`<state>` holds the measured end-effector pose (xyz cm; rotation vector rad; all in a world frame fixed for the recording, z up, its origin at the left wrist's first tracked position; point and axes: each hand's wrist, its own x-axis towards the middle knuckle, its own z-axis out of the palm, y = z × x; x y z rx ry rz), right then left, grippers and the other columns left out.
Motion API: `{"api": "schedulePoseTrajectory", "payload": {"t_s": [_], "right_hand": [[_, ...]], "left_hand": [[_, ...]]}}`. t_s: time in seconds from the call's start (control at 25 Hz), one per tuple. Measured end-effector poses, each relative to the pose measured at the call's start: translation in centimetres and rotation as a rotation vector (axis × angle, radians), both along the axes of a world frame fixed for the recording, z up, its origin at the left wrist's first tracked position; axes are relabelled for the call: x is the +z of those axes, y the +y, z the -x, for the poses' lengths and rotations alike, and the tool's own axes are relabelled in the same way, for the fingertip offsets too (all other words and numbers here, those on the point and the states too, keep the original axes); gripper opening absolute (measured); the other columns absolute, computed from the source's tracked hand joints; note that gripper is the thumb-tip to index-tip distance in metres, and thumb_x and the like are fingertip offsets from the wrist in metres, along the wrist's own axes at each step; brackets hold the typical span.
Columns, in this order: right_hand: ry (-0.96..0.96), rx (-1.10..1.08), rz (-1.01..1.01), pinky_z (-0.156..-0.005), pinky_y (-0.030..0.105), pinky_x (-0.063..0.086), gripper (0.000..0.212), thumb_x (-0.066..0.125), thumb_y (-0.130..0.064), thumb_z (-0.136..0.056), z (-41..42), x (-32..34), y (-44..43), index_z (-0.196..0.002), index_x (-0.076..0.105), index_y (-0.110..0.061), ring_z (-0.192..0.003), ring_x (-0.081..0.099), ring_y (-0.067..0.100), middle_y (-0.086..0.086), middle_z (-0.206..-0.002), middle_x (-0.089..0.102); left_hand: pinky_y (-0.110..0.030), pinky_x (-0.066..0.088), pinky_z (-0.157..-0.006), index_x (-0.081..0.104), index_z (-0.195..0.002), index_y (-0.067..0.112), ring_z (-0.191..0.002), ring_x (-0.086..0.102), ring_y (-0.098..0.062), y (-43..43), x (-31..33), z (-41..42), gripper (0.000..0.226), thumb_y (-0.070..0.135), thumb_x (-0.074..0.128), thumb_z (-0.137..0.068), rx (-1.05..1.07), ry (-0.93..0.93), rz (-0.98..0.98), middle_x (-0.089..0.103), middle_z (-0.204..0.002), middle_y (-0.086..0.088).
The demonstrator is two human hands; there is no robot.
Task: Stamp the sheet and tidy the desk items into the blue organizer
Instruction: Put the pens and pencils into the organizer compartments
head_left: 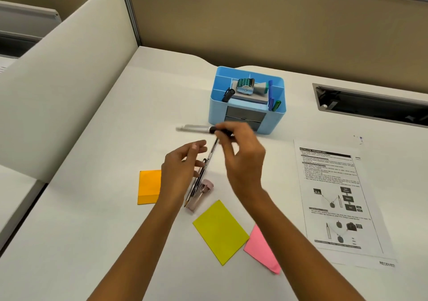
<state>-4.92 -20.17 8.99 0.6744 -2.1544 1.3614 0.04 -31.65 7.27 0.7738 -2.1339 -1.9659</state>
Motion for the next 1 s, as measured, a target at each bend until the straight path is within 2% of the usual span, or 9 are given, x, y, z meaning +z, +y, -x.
{"api": "schedulePoseTrajectory", "payload": {"t_s": [0.08,0.12,0.24,0.36,0.56,0.68,0.8,0.92,1.0], "right_hand": [[0.133,-0.106,0.018,-0.080,0.023,0.053,0.012,0.064,-0.004,-0.087,2.1,1.8,0.1,-0.097,0.066,0.002,-0.090,0.059,0.014,0.012,-0.093,0.067],[0.201,-0.159,0.005,-0.082,0.023,0.052,0.012,0.063,-0.005,-0.088,3.3,2.6,0.0,-0.097,0.066,0.002,-0.090,0.060,0.016,0.013,-0.093,0.067],[0.351,-0.264,-0.093,-0.075,0.025,0.049,0.009,0.061,-0.004,-0.088,7.7,4.2,-0.4,-0.095,0.067,0.000,-0.084,0.060,0.023,0.013,-0.090,0.067],[0.367,-0.249,-0.241,-0.068,0.025,0.047,0.009,0.061,0.001,-0.086,10.9,4.4,-1.0,-0.092,0.066,-0.003,-0.081,0.057,0.023,0.012,-0.088,0.066],[0.246,-0.156,-0.423,-0.065,0.029,0.048,0.003,0.063,-0.003,-0.086,12.9,2.6,-2.5,-0.089,0.063,-0.004,-0.082,0.054,0.025,0.012,-0.085,0.065],[0.190,-0.154,-0.481,-0.066,0.029,0.041,0.006,0.065,-0.010,-0.086,13.4,1.2,-3.2,-0.087,0.062,-0.004,-0.082,0.052,0.025,0.012,-0.083,0.064],[0.113,-0.206,-0.571,-0.070,0.029,0.034,0.015,0.059,-0.018,-0.092,13.4,0.0,-3.5,-0.096,0.062,-0.005,-0.084,0.051,0.025,0.013,-0.090,0.065],[0.071,-0.224,-0.620,-0.077,0.034,0.041,0.021,0.058,-0.020,-0.092,13.2,-0.2,-3.4,-0.108,0.062,-0.007,-0.092,0.053,0.027,0.013,-0.101,0.065],[0.129,-0.234,-0.531,-0.082,0.036,0.046,0.023,0.063,-0.014,-0.088,12.1,0.1,-3.1,-0.110,0.063,-0.006,-0.096,0.055,0.029,0.015,-0.103,0.064]], "left_hand": [[-0.020,0.047,-0.073,0.069,-0.107,0.027,-0.086,0.062,-0.007,-0.1,-1.8,-0.6,0.020,0.027,0.053,-0.094,-0.030,0.050,0.470,0.068,-0.105,0.012],[-0.023,0.045,-0.081,0.068,-0.109,0.024,-0.096,0.060,-0.011,-0.2,-2.9,-0.9,0.020,0.025,0.056,-0.093,-0.062,0.053,0.622,0.067,-0.110,0.008],[-0.040,0.040,-0.100,0.063,-0.119,0.017,-0.118,0.053,-0.025,-0.5,-6.2,-1.4,0.036,0.036,0.049,-0.092,-0.179,-0.010,0.867,0.060,-0.127,-0.005],[-0.044,0.027,-0.111,0.051,-0.133,0.016,-0.134,0.039,-0.026,-0.5,-7.8,-2.0,0.062,0.052,0.025,-0.090,-0.241,-0.079,0.963,0.046,-0.143,-0.006],[-0.033,0.010,-0.115,0.040,-0.141,0.022,-0.140,0.028,-0.019,-0.5,-8.7,-2.7,0.066,0.054,0.004,-0.095,-0.230,-0.044,1.027,0.035,-0.150,0.001],[-0.031,0.008,-0.115,0.040,-0.141,0.023,-0.141,0.027,-0.017,-0.4,-8.7,-2.7,0.064,0.051,0.004,-0.096,-0.203,-0.035,1.020,0.035,-0.150,0.003],[-0.032,0.010,-0.115,0.041,-0.141,0.022,-0.140,0.027,-0.017,-0.3,-8.6,-2.8,0.063,0.050,0.005,-0.097,-0.194,-0.021,1.017,0.036,-0.149,0.003],[-0.032,0.011,-0.115,0.040,-0.141,0.023,-0.141,0.026,-0.016,-0.4,-8.8,-2.8,0.061,0.049,0.005,-0.098,-0.191,-0.022,1.012,0.036,-0.150,0.003],[-0.033,0.011,-0.116,0.040,-0.141,0.023,-0.141,0.026,-0.016,-0.4,-8.9,-2.8,0.060,0.048,0.006,-0.098,-0.188,-0.018,1.010,0.035,-0.150,0.004]]}}
